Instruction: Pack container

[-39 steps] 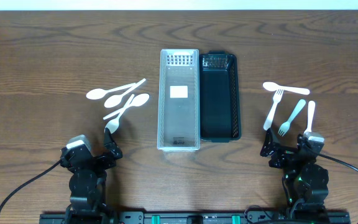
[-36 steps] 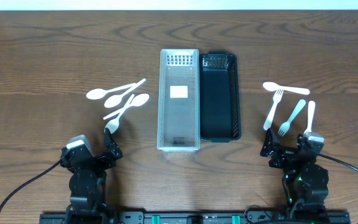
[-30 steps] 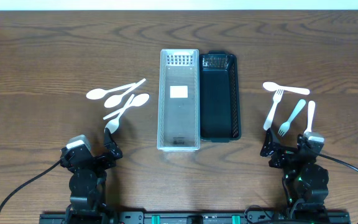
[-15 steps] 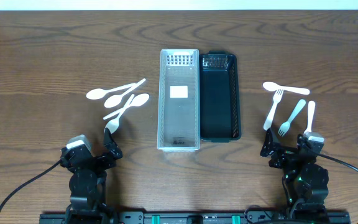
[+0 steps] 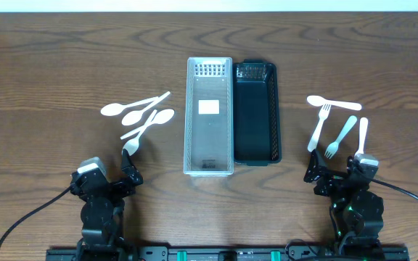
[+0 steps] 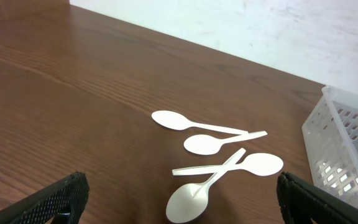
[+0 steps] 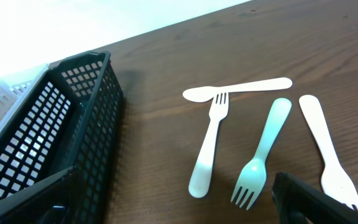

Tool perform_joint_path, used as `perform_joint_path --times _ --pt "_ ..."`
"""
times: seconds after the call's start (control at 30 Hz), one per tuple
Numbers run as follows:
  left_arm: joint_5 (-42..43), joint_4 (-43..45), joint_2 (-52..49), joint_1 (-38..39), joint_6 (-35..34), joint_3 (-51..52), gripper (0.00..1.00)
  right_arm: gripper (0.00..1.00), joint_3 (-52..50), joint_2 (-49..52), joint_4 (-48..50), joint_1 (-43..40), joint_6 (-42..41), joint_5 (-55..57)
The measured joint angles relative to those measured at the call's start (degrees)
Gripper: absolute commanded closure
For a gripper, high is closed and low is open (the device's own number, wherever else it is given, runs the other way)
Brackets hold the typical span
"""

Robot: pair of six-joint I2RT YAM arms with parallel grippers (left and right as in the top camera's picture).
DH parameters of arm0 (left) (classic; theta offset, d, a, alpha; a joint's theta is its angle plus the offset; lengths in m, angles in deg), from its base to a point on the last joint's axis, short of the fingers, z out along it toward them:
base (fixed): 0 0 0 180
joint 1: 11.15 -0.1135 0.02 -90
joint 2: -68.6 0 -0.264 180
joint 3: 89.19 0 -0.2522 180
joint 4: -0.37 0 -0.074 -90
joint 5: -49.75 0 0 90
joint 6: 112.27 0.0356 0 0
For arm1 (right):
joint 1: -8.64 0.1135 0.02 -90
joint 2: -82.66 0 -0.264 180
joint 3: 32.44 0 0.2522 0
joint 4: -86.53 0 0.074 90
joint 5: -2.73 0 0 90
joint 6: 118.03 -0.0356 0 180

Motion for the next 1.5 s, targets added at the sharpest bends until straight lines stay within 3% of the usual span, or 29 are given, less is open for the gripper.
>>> perform_joint_path --times 1.3,1.5 --pt "0.0 0.0 0.0 0.0 0.0 0.02 0.02 0.01 0.0 0.0 0.02 0.0 0.0 0.0" --pt "0.02 0.0 0.0 0.0 -0.04 0.02 0.02 0.01 0.0 0.0 0.15 0.0 -0.2 -4.28"
